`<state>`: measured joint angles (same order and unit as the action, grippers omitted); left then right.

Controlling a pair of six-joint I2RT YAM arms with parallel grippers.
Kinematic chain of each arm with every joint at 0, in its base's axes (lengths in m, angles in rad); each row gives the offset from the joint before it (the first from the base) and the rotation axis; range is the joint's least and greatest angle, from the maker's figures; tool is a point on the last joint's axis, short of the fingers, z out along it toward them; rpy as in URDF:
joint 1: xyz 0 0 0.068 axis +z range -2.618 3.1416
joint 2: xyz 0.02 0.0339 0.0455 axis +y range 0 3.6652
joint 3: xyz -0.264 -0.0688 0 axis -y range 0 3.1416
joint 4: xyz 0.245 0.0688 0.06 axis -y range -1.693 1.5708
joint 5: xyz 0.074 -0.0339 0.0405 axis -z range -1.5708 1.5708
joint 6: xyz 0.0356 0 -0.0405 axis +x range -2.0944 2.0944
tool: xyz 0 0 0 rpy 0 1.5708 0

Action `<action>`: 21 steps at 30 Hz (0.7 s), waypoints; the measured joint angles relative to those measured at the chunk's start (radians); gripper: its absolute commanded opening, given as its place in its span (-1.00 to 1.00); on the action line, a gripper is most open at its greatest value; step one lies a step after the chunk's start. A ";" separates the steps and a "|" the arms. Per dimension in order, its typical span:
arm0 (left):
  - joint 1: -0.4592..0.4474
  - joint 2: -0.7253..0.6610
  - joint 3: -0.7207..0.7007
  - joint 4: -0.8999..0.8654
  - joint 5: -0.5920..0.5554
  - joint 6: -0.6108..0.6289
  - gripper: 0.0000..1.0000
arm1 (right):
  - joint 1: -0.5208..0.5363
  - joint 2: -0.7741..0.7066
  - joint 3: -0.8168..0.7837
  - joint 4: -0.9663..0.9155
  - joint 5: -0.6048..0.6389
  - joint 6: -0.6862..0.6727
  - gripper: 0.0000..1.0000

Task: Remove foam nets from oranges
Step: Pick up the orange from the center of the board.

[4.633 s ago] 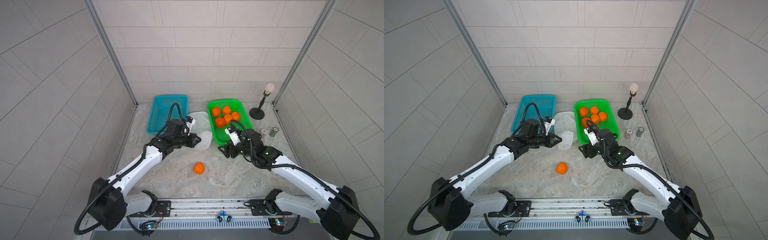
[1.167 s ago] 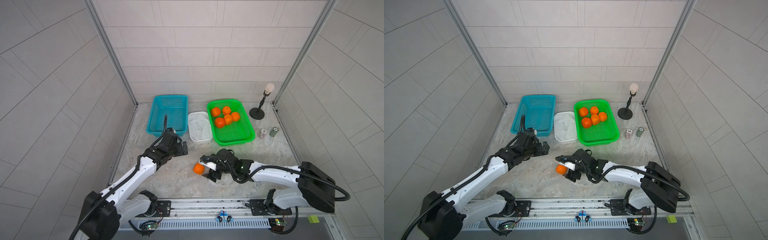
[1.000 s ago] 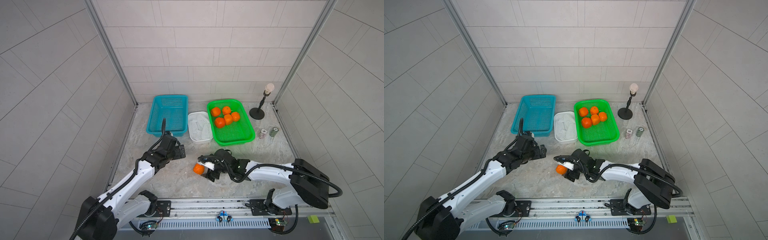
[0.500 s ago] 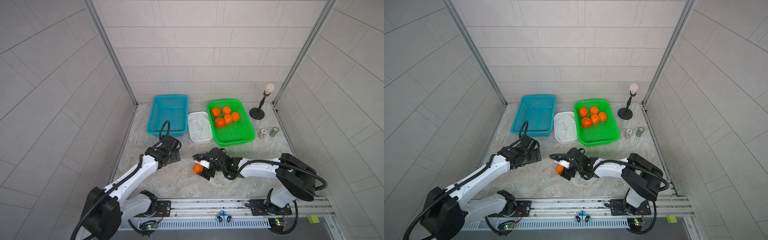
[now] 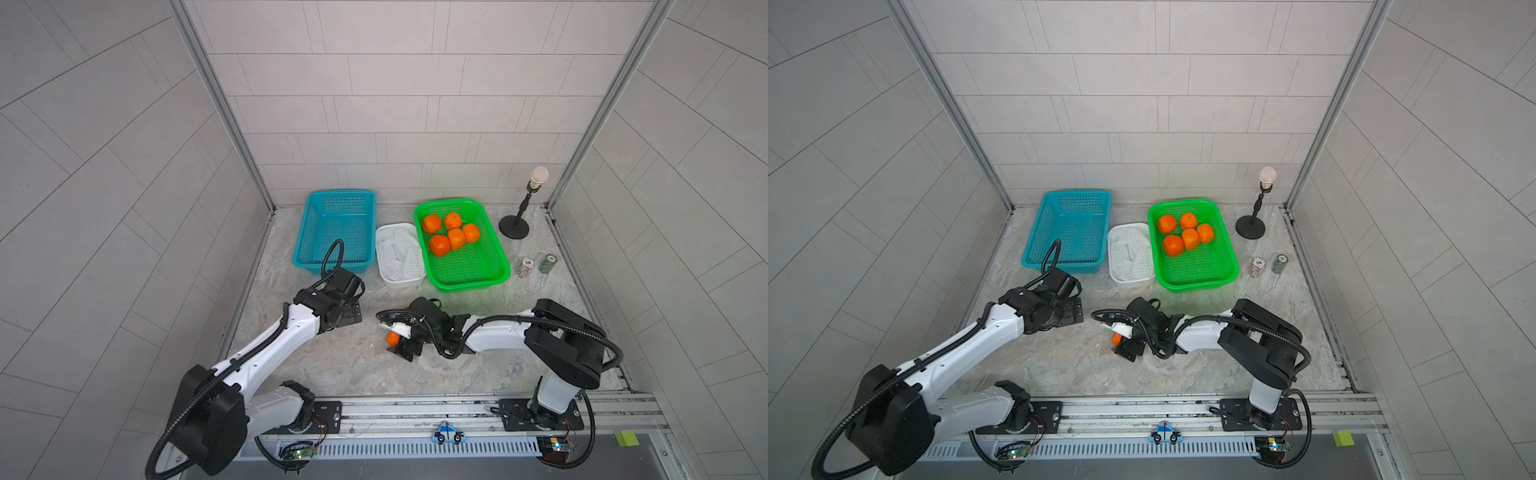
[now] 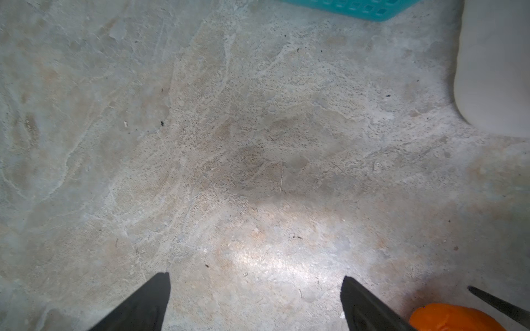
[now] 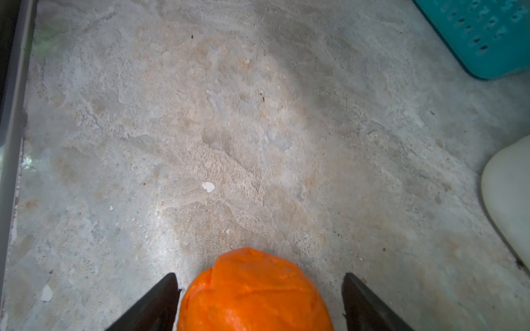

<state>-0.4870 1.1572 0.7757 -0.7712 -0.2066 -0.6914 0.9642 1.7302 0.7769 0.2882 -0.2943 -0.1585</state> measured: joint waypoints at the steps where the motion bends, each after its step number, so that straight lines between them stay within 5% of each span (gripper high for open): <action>1: 0.000 -0.013 -0.010 0.003 0.001 -0.001 1.00 | 0.000 0.006 0.003 0.002 -0.002 0.000 0.61; 8: 0.000 -0.040 -0.030 0.037 0.025 -0.006 0.97 | 0.002 0.027 0.010 0.006 -0.029 0.016 0.31; 21: 0.000 -0.026 -0.030 0.075 0.162 0.027 0.94 | 0.003 -0.069 0.009 -0.039 -0.030 0.056 0.15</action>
<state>-0.4866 1.1309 0.7456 -0.6964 -0.0448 -0.6640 0.9668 1.6608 0.7860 0.2489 -0.3241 -0.1028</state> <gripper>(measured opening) 0.974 0.620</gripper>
